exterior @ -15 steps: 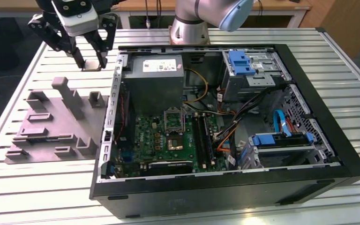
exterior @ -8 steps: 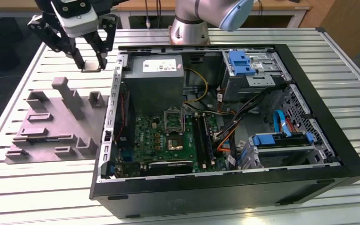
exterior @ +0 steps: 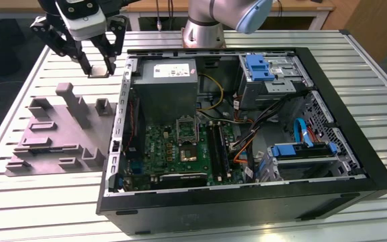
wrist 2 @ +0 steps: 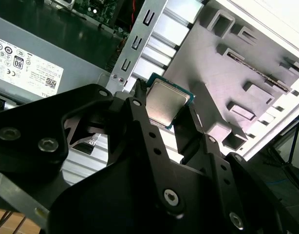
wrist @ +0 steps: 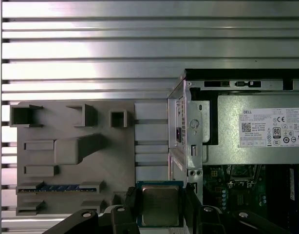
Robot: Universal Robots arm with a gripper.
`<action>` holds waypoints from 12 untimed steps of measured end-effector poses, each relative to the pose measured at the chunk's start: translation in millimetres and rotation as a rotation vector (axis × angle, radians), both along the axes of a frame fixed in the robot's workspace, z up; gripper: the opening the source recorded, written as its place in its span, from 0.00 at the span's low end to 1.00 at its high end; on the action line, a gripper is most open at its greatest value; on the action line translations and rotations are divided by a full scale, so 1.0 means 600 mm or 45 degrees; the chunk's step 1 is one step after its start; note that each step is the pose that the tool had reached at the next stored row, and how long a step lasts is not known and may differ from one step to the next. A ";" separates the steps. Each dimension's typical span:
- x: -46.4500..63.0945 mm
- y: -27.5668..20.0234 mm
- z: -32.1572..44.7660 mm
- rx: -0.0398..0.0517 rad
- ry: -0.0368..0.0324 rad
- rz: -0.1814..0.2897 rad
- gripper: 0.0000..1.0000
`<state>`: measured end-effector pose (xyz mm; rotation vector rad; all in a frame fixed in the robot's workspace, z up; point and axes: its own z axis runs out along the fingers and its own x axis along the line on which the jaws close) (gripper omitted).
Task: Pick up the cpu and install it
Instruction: 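Pick up the cpu and move it towards the insertion slot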
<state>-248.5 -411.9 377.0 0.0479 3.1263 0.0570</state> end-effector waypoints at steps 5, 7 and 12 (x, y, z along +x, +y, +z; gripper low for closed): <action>0.006 0.0000 0.000 0.000 0.0000 0.000 0.47; 0.006 0.0000 0.000 0.000 0.0000 0.000 0.47; 0.007 0.0000 0.000 0.000 0.0000 0.000 0.47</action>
